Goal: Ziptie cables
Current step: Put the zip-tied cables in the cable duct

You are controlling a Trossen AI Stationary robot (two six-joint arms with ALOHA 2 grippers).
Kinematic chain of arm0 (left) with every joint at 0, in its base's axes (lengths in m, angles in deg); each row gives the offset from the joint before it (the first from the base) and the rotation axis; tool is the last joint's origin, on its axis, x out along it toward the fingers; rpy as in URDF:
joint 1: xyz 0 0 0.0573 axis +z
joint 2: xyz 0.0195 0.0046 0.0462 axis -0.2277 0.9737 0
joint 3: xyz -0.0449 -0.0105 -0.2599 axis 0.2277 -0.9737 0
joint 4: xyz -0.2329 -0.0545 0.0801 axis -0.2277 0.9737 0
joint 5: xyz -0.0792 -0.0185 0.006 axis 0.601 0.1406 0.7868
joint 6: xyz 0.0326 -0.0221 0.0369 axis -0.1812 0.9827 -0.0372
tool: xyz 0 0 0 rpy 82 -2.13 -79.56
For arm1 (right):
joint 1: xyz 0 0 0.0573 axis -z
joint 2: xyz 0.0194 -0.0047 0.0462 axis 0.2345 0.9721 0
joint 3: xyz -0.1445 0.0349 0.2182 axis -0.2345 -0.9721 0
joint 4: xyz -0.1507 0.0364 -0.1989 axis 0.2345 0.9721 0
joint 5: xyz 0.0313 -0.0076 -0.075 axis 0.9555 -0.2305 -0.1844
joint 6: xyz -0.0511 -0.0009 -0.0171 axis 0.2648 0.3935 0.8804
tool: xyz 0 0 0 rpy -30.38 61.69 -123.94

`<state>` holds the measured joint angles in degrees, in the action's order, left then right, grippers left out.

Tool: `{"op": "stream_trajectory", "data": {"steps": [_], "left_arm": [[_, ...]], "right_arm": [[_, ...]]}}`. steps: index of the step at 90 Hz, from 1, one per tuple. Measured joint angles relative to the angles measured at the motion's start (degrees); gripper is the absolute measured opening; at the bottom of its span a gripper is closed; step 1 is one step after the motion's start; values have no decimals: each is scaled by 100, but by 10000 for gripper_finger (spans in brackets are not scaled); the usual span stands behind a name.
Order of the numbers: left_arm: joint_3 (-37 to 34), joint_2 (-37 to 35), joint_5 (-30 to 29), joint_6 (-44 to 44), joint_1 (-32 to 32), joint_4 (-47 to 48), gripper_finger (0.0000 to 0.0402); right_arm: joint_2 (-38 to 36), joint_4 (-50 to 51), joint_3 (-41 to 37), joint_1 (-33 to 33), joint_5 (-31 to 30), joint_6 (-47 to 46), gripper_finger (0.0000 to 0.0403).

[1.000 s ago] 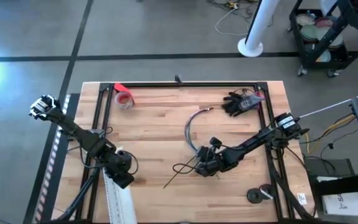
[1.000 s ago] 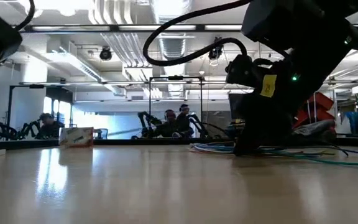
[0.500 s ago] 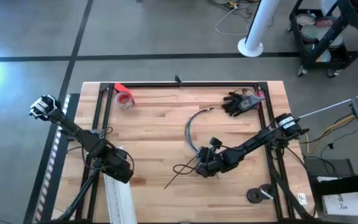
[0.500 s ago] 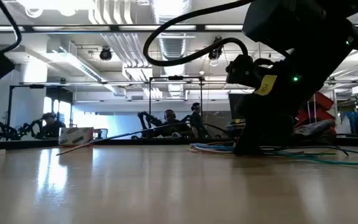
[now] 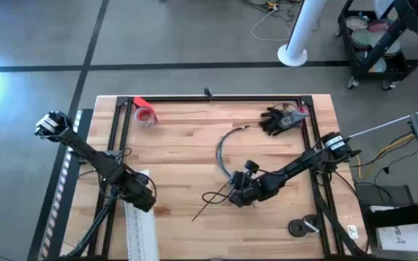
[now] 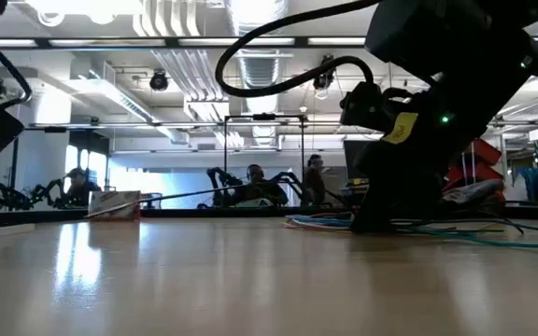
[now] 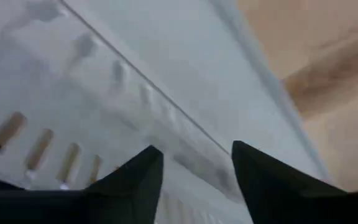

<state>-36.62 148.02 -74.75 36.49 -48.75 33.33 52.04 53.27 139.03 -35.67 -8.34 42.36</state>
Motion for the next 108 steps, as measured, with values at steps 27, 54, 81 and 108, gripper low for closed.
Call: {"op": "stream_trajectory", "data": {"steps": [27, 54, 81, 108], "left_arm": [[245, 206, -2062, -2249, 295, -940, 32], [1006, 990, -2776, -5628, 1235, -1927, 2], [2258, 2746, -2733, -7318, 1874, -2012, 4], [3471, 3903, -2735, -7712, 1988, -1993, 37]], "right_arm": [[0, -98, 0, 79, 5, 123, 5], [-318, 482, -28, 79, -148, 604, 4], [-1708, 2887, -11, -155, -210, 373, 4], [-3156, 3531, -7, -494, -293, 380, 4]]}}
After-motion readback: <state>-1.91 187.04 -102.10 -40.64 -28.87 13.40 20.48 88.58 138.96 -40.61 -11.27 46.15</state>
